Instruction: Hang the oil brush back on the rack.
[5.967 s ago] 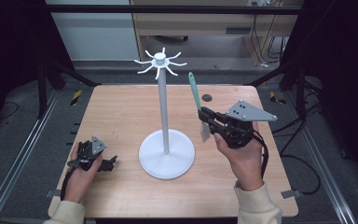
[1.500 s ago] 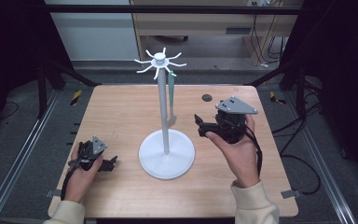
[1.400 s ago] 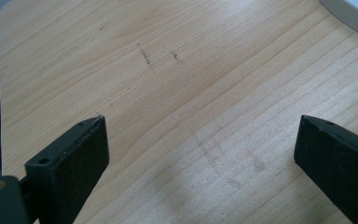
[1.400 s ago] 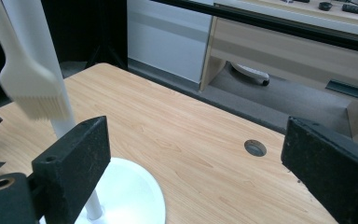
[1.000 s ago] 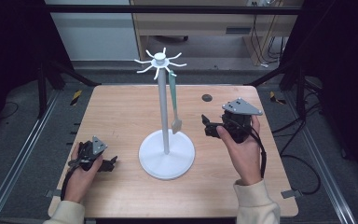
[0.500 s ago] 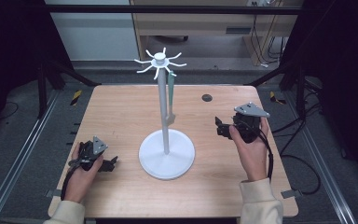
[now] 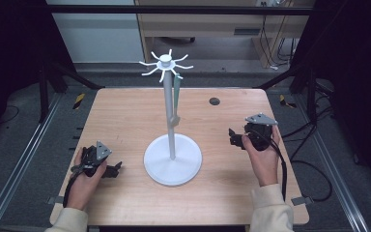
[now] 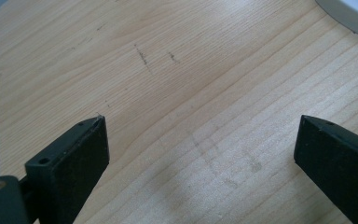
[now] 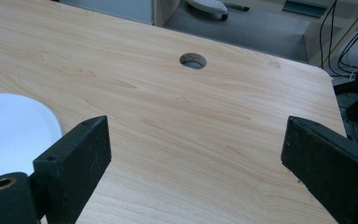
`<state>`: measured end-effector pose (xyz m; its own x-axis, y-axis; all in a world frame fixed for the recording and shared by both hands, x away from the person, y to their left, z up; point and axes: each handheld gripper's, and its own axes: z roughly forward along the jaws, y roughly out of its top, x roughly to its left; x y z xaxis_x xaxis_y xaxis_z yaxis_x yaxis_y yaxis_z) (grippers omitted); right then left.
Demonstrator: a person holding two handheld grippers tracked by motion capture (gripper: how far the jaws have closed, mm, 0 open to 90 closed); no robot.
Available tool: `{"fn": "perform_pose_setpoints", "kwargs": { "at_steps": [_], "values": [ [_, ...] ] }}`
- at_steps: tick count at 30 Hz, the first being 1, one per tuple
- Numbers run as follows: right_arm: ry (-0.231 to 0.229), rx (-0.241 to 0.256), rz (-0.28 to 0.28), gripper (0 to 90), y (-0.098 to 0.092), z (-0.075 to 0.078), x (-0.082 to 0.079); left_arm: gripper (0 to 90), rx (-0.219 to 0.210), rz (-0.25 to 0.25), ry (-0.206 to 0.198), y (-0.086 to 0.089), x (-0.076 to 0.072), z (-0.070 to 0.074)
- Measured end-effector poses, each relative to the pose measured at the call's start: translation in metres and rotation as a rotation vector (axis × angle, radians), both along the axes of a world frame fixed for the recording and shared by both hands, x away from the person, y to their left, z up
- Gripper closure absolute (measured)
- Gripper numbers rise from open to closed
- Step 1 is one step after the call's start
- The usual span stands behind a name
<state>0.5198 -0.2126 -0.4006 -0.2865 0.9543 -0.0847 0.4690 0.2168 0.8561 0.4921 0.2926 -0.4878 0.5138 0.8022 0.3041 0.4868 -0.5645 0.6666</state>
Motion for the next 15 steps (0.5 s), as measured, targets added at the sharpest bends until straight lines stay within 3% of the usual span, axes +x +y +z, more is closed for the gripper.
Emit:
{"fn": "perform_pose_setpoints", "kwargs": {
  "at_steps": [2, 15],
  "values": [
    [-0.016, 0.01, 0.0, 10.6, -0.001, -0.005, 0.0, 2.7, -0.001, 0.0, 0.0, 0.0, 0.0, 0.0],
    [0.024, -0.02, 0.007, 11.6, 0.0, -0.031, 0.006, 2.7, 0.001, -0.003, 0.001, -0.001, 0.0, 0.0]
  ]
}}
